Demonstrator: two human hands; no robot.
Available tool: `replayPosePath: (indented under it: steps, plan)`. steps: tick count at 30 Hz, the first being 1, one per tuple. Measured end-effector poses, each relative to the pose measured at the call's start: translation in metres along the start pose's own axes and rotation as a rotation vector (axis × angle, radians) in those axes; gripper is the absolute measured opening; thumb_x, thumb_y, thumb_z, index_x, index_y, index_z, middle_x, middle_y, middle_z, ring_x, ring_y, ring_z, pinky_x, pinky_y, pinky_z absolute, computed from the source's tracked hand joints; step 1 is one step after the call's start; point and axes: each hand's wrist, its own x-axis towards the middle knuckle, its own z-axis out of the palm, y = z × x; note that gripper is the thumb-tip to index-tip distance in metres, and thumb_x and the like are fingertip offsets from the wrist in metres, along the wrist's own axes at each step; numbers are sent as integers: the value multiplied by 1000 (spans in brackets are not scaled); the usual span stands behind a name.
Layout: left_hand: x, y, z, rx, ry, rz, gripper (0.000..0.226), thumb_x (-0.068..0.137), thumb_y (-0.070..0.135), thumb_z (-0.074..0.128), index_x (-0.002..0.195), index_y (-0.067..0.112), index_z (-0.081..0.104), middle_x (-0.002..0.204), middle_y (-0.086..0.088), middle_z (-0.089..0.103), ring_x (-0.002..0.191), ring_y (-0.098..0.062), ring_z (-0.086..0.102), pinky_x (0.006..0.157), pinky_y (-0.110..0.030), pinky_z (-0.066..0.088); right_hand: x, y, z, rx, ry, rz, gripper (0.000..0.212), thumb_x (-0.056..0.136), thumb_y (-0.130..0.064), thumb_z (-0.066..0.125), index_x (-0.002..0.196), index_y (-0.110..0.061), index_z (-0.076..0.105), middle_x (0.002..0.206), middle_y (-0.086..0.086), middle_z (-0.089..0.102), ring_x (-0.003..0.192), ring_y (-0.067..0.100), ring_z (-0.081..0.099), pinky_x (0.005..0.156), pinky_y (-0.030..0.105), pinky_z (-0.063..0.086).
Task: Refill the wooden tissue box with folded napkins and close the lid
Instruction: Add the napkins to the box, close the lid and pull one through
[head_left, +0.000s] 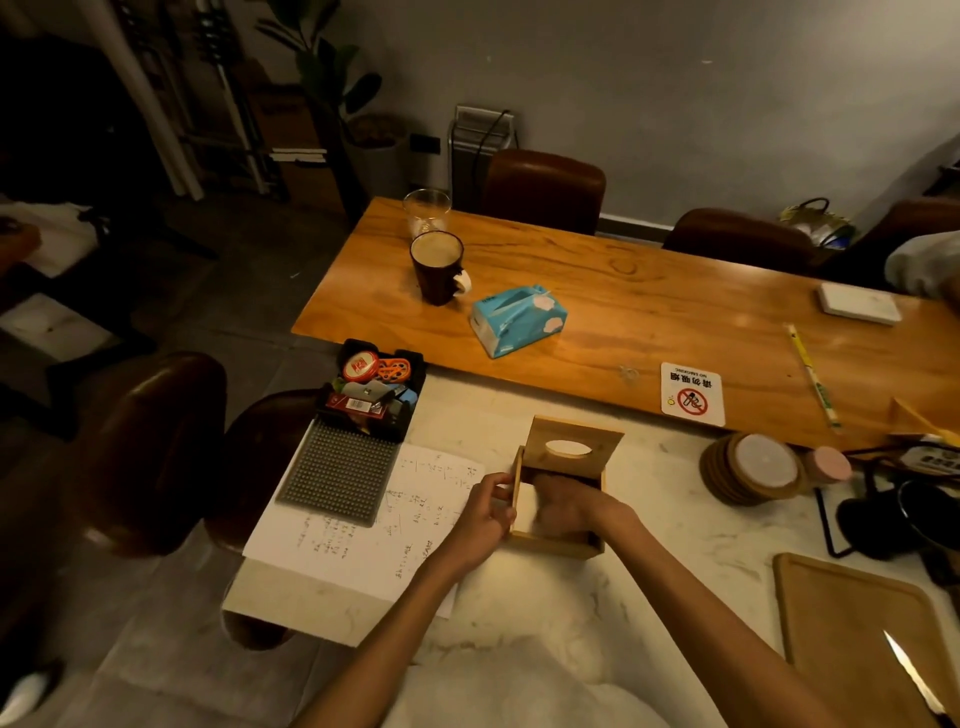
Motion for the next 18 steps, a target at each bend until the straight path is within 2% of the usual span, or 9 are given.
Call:
replayPosePath:
  steps: [1, 3, 5, 7, 10, 13, 15, 18]
  plan:
    - [0, 0, 0, 2, -1, -3, 41, 95, 0, 48, 126, 26, 44, 116, -1, 48, 99, -13, 53, 76, -24, 53, 0, -1, -3, -5, -10, -13, 60, 80, -20, 49, 140, -23, 41, 120, 7, 63, 93, 21, 58, 81, 32, 49]
    - [0, 0, 0, 4, -10, -14, 41, 95, 1, 48, 124, 30, 44, 117, -1, 48, 99, -14, 53, 77, -26, 52, -1, -1, -8, -31, -15, -35, 53, 82, -16, 48, 135, -19, 47, 118, 8, 64, 96, 24, 62, 86, 38, 53]
    - [-1, 2, 0, 18, -9, -14, 42, 95, 2, 49, 123, 33, 43, 116, 1, 48, 98, -8, 52, 76, -20, 49, -6, -2, -11, -41, -29, -55, 55, 83, -14, 49, 137, -21, 45, 122, 9, 63, 106, 28, 61, 95, 43, 51]
    - [-2, 4, 1, 51, -1, -4, 45, 94, 3, 48, 125, 35, 38, 114, 2, 48, 96, -5, 52, 74, -16, 47, -13, -3, -15, -71, -45, -94, 61, 84, -12, 52, 143, -22, 38, 127, 11, 61, 110, 29, 59, 97, 42, 50]
    - [-4, 8, 1, 162, 4, 4, 47, 94, 9, 46, 128, 36, 28, 112, -2, 50, 93, -15, 56, 76, -31, 48, -22, 2, -14, -47, 30, -136, 66, 87, -5, 51, 148, -23, 32, 134, 11, 57, 116, 29, 56, 94, 32, 48]
    - [-5, 18, -2, 377, -31, 18, 35, 92, 20, 44, 117, 39, 27, 111, -3, 56, 85, -27, 62, 71, -39, 47, -36, 17, -9, 79, 170, -152, 60, 92, -3, 46, 145, -31, 41, 142, 5, 50, 123, 26, 52, 92, 27, 41]
    - [-1, 28, -3, 539, -101, 15, 28, 95, 27, 41, 119, 36, 31, 124, -6, 53, 94, -31, 61, 80, -42, 47, -45, 29, -6, 124, 254, -148, 56, 93, -5, 47, 140, -36, 48, 139, 0, 53, 116, 19, 54, 92, 25, 43]
    - [14, 41, 1, 803, -228, -13, 39, 97, 29, 41, 135, 28, 34, 137, -13, 46, 115, -36, 54, 94, -43, 45, -51, 40, -1, -37, 408, 27, 42, 94, -21, 51, 133, -35, 55, 132, -2, 55, 115, 19, 54, 92, 31, 51]
